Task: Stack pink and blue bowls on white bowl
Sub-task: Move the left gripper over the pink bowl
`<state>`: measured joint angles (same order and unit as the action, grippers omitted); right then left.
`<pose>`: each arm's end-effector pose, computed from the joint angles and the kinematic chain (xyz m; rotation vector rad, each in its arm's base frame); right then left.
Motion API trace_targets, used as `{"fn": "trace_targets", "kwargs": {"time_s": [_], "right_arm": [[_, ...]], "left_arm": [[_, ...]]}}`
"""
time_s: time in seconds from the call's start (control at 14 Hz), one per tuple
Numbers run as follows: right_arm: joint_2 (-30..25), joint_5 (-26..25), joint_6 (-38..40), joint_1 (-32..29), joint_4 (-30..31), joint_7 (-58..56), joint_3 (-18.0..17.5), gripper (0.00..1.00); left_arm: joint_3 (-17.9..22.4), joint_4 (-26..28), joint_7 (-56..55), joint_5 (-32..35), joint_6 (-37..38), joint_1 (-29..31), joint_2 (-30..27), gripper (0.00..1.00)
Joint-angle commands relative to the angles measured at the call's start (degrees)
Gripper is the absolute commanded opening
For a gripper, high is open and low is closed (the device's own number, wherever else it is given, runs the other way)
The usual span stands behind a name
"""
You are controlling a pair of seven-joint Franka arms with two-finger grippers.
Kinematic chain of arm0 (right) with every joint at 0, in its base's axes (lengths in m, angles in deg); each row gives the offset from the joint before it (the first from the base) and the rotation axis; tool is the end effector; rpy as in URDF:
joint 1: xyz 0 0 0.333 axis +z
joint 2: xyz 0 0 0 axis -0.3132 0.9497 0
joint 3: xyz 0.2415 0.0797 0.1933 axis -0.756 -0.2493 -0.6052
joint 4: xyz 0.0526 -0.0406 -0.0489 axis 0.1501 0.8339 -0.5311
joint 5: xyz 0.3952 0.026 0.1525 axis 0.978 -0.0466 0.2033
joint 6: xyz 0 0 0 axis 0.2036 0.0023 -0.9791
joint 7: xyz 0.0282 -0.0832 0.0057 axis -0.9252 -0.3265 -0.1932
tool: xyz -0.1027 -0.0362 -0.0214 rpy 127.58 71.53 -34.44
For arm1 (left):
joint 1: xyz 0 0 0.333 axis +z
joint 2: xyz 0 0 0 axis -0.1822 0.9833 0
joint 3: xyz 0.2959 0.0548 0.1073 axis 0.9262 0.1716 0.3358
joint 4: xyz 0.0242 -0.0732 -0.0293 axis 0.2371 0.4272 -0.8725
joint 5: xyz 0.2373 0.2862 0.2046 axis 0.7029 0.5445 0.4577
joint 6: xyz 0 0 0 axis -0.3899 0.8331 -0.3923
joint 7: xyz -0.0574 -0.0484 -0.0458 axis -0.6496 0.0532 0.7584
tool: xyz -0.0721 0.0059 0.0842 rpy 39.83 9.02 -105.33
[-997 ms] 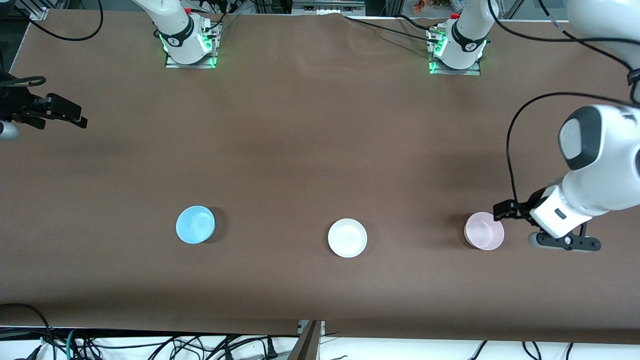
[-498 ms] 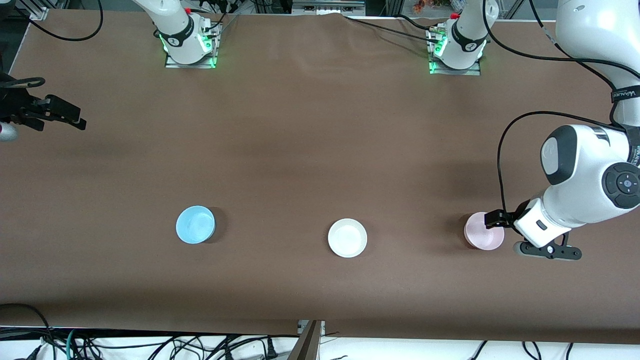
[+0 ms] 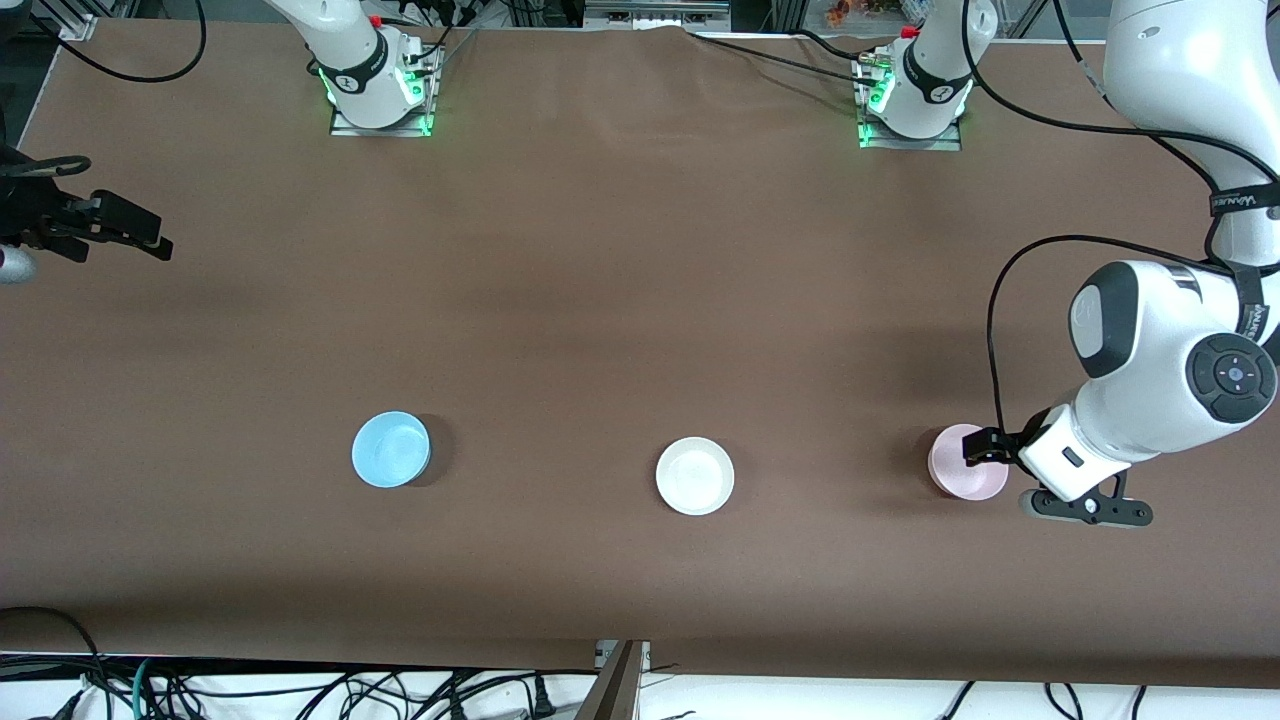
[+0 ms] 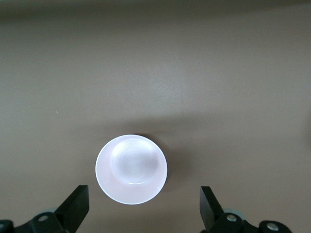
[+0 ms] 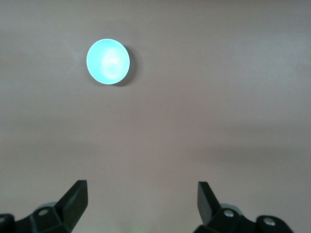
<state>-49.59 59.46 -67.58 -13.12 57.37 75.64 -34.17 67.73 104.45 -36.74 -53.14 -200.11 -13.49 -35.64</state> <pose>0.6011 -0.0187 0.5988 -3.0931 -0.0192 0.0746 0.7550 -0.0413 0.3527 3.1297 -0.1437 0.0443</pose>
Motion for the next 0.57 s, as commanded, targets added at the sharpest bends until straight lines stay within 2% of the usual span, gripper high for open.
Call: {"fn": "trace_targets", "kwargs": {"time_s": [0.0, 0.14, 0.28, 0.5], "right_arm": [[-0.3, -0.4, 0.3, -0.3, 0.0, -0.1, -0.1, 1.0], [-0.3, -0.4, 0.3, -0.3, 0.0, -0.1, -0.1, 1.0], [-0.3, -0.4, 0.3, -0.3, 0.0, -0.1, -0.1, 1.0], [-0.3, -0.4, 0.4, -0.3, 0.0, -0.1, -0.1, 1.0]], "left_arm": [[0.0, 1.7, -1.0, 1.3, -1.4, -0.3, 0.4, 1.0], [0.0, 3.3, -1.0, 1.3, -2.9, -0.3, 0.6, 1.0], [0.0, 7.6, -1.0, 1.3, -7.0, -0.3, 0.0, 1.0], [0.0, 9.3, -1.0, 1.3, -7.4, -0.3, -0.3, 1.0]]}}
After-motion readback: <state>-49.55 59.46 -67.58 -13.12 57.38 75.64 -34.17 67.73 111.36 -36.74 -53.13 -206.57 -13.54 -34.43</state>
